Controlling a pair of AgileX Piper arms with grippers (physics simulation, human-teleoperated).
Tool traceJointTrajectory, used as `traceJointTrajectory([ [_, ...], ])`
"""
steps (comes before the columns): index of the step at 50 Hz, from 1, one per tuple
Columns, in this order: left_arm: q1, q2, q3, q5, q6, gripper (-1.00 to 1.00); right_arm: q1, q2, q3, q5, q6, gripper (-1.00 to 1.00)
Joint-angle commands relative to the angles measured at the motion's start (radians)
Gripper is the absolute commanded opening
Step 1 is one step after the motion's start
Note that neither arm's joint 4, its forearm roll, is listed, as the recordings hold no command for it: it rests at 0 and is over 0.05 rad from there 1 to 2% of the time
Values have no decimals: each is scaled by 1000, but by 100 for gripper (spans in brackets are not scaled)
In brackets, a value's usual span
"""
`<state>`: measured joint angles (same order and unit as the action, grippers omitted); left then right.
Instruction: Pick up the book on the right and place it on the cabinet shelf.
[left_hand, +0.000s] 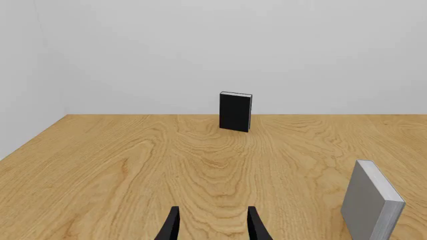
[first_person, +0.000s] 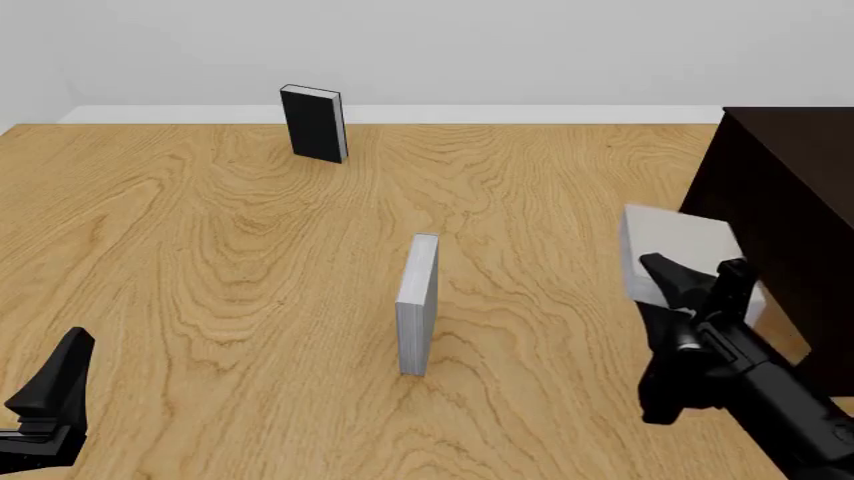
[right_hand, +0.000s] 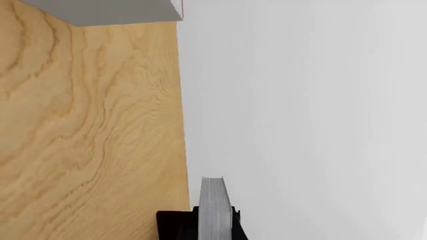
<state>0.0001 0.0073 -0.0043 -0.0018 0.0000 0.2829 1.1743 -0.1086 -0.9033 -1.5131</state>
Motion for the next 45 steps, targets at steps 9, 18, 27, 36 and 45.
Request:
traceJointTrajectory([
  [9,0,0,0,0,0,100,-28,177,23,-245,-50,-100],
  [18,0,0,0,0,0,100,-60,227,-8,-289,-83,-100],
  [27,0,0,0,0,0,100,-90,217,-40,-247,-61,-100],
  [36,0,0,0,0,0,100,-107,287,-53,-285,-61,-100],
  [45,0,0,0,0,0,100,-108,357,-84,-314,-79,-100],
])
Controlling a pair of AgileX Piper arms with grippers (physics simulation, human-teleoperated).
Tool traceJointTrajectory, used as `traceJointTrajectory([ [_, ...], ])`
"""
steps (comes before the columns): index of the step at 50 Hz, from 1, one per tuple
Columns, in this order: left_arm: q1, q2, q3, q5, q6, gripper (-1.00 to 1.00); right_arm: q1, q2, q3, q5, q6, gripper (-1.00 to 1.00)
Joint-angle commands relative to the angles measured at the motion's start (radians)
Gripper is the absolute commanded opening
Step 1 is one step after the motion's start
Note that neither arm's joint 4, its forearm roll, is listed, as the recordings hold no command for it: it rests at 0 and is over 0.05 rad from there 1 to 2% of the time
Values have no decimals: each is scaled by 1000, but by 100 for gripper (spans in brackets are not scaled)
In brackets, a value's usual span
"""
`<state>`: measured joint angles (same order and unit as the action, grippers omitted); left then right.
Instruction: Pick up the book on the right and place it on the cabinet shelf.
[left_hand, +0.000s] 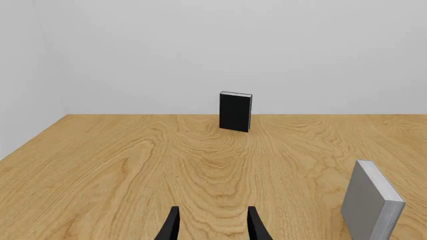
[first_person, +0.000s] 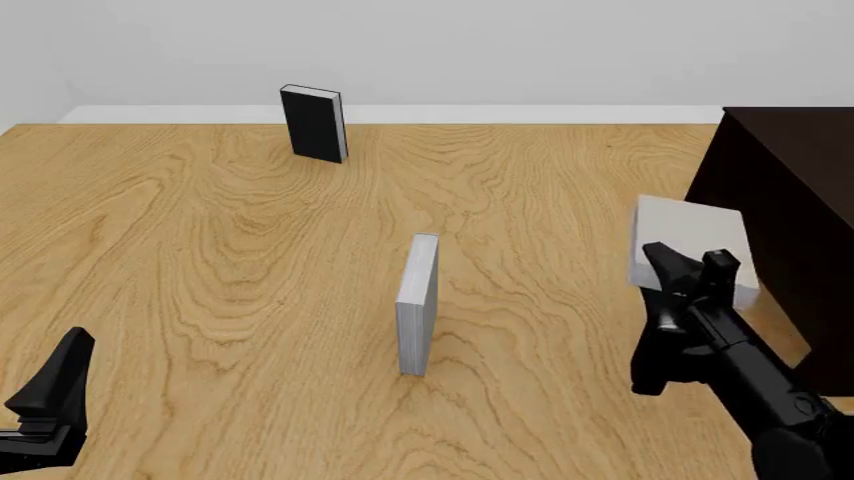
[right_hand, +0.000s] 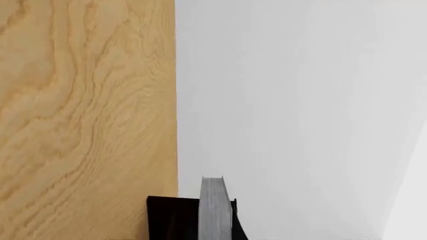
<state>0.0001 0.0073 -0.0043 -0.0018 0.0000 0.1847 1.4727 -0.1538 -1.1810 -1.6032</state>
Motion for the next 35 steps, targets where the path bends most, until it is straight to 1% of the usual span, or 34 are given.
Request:
traceJointTrajectory([
  [1,0,0,0,0,0,100,-10,60,-39,-37,9,-100],
  [3,0,0,0,0,0,100,-14,64,-41,-36,12,-100],
  [5,0,0,0,0,0,100,-11,72,-45,-36,-9,-100],
  [6,0,0,0,0,0,100,-15,72,-46,-36,-1,-100],
  [8,0,0,0,0,0,100,-17,77,-48,-37,-12,-100],
  [9,0,0,0,0,0,100,-21,76,-48,-37,-7,-100],
  [11,0,0,0,0,0,100,-41,83,-47,-38,-20,-100],
  [12,0,0,0,0,0,100,-39,85,-44,-38,-9,-100],
  [13,0,0,0,0,0,100,-40,89,-44,-38,-10,-100],
  [14,0,0,0,0,0,100,-40,99,-41,-39,-25,-100],
  [18,0,0,0,0,0,100,-51,102,-38,-39,-16,-100],
  [19,0,0,0,0,0,100,-61,115,-34,-39,-37,-100],
  [21,0,0,0,0,0,100,-60,104,-36,-39,-17,-100],
  [23,0,0,0,0,0,100,-71,110,-35,-39,-31,-100],
  [27,0,0,0,0,0,100,-86,107,-39,-39,-18,-100],
  [28,0,0,0,0,0,100,-91,111,-39,-39,-26,-100],
  [29,0,0,0,0,0,100,-94,112,-40,-39,-18,-100],
  [33,0,0,0,0,0,100,-112,120,-42,-39,-22,-100],
  [35,0,0,0,0,0,100,-119,116,-46,-39,-15,-100],
])
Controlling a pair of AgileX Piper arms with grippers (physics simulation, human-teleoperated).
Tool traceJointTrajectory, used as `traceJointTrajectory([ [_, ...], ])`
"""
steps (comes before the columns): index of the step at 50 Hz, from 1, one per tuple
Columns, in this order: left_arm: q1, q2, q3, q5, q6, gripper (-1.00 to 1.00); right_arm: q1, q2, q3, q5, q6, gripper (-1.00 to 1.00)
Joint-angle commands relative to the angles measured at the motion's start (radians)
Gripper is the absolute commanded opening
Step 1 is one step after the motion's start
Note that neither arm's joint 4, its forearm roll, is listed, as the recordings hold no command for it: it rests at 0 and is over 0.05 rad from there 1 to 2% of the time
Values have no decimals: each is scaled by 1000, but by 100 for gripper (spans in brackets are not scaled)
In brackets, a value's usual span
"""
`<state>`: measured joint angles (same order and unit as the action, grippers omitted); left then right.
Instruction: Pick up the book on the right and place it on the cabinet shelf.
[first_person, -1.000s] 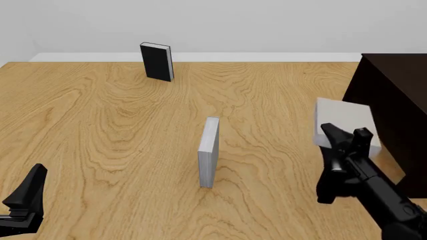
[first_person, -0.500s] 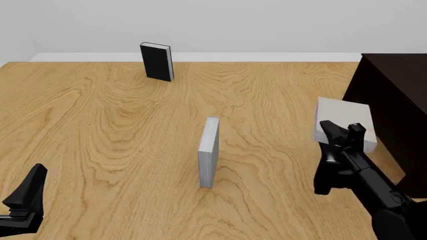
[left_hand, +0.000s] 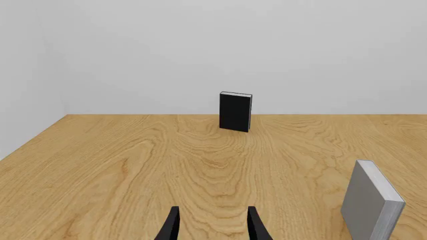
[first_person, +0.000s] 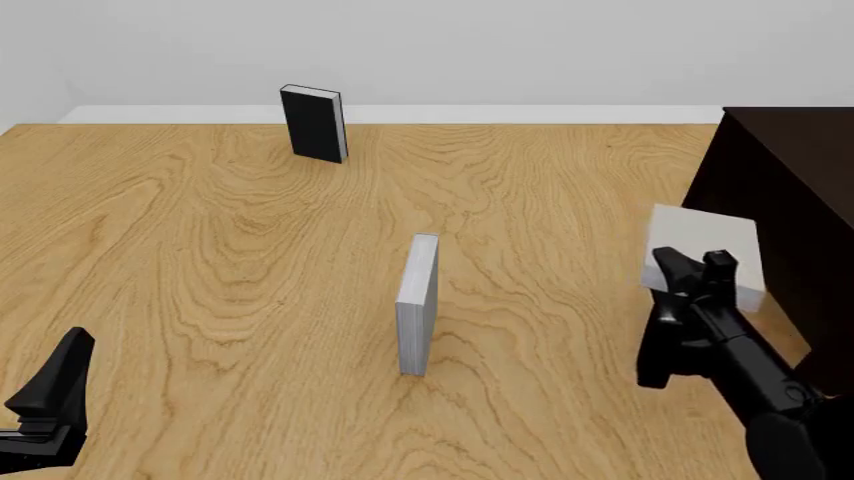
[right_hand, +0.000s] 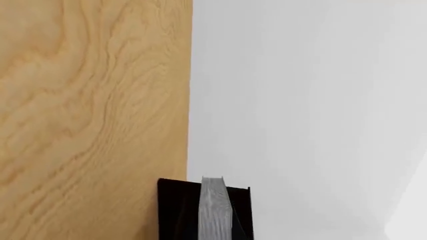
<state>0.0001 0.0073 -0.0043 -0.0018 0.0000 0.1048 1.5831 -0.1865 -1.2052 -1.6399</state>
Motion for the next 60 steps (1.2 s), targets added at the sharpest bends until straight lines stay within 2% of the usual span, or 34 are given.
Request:
traceJointTrajectory([
  [1,0,0,0,0,0,100,-45,11,-12,-14,18,-100],
  [10,0,0,0,0,0,100,-81,20,-21,-14,39,-100],
  [12,0,0,0,0,0,100,-84,21,-21,-15,18,-100],
  [13,0,0,0,0,0,100,-92,21,-22,-14,38,-100],
  [24,0,0,0,0,0,100,-125,20,-37,-14,32,-100],
  [39,0,0,0,0,0,100,-166,38,-65,1,65,-100],
  [50,0,0,0,0,0,100,-197,70,-84,-11,56,-100],
  [52,0,0,0,0,0,100,-216,70,-96,-14,27,-100],
  [53,0,0,0,0,0,100,-218,61,-99,-12,68,-100],
  [54,0,0,0,0,0,100,-218,68,-97,-14,73,-100],
  [55,0,0,0,0,0,100,-216,81,-101,-14,47,-100],
  [58,0,0,0,0,0,100,-228,87,-108,-14,59,-100],
  [60,0,0,0,0,0,100,-238,93,-109,-14,37,-100],
])
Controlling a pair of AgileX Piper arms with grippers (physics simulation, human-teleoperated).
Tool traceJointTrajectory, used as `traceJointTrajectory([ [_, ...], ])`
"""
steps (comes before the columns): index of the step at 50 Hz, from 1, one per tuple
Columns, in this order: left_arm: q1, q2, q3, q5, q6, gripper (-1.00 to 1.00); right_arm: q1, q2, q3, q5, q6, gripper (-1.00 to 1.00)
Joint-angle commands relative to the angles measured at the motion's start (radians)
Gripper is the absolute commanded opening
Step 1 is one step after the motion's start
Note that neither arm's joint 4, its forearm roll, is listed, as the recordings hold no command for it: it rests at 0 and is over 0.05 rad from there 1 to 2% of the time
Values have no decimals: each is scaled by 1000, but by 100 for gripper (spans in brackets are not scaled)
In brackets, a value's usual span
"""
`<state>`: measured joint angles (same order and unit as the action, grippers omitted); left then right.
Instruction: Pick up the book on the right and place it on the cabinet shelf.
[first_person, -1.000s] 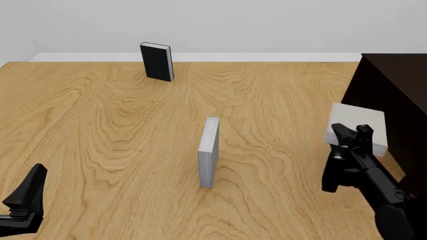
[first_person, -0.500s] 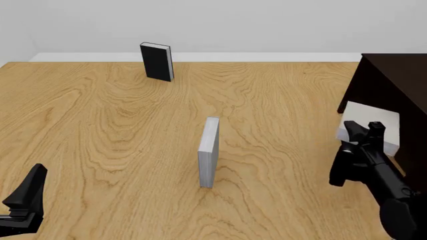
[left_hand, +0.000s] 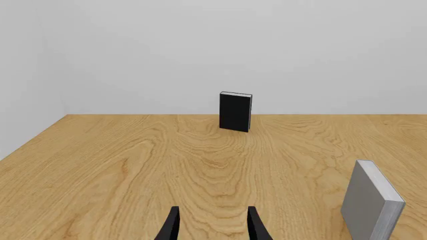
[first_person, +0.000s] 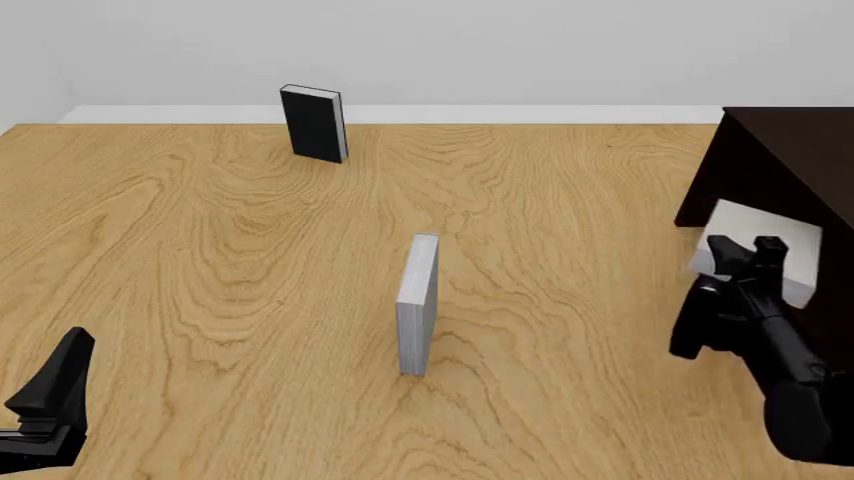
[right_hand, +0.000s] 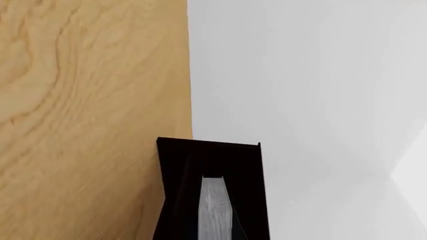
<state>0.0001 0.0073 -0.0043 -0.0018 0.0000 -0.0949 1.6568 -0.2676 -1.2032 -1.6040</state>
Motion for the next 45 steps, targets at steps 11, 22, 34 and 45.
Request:
traceJointTrajectory([
  [11,0,0,0,0,0,100,-52,35,-49,-14,39,-100],
  [22,0,0,0,0,0,100,-58,64,-93,-2,45,-100],
  [34,0,0,0,0,0,100,-85,77,-130,29,56,-100],
  [45,0,0,0,0,0,100,-99,90,-152,46,60,-100],
])
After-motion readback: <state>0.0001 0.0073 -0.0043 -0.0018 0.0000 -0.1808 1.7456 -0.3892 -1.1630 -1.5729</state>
